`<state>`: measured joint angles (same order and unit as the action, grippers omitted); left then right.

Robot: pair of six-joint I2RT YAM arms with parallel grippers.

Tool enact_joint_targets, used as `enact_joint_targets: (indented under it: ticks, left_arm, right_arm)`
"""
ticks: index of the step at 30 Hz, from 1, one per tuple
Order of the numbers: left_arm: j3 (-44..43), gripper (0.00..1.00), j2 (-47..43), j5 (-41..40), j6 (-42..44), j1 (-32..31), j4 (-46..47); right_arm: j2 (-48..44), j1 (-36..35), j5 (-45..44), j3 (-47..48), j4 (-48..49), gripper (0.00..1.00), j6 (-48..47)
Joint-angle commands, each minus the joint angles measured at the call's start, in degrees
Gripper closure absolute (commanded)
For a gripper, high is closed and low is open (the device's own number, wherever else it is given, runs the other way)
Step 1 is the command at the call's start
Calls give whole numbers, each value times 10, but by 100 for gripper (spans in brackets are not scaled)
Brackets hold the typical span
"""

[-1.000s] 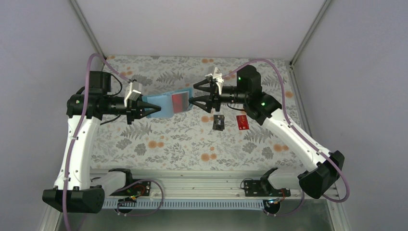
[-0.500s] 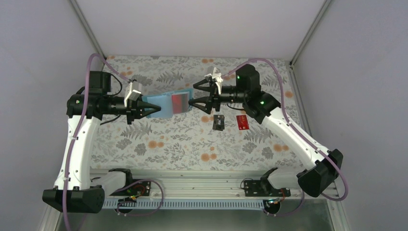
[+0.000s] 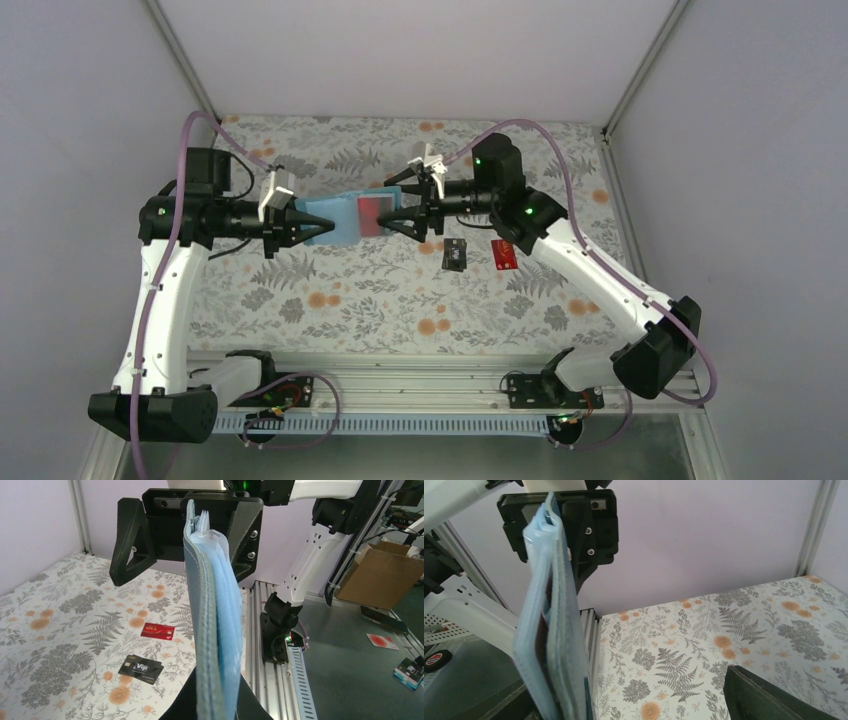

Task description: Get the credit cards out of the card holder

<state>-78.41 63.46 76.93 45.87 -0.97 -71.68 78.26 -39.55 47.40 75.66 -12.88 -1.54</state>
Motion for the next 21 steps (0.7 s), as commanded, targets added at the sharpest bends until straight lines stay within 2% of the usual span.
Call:
enact_joint_targets:
  ticks: [1,8,12,21]
  left_arm:
    - [4,98,-9,27,13,2,12]
    - [3,98,-11,26,17,2,9]
    - [6,98,-10,26,18,1,10]
    - [5,97,-13,24,16,2,9]
  right_arm:
    - [0,-13,9,18,21,14,1]
    - [-54,12,14,-20,-13,11,-54]
    - [-75,47,28,-35,-13,12,-37]
    - [-45,47,37,-17,4,15,-5]
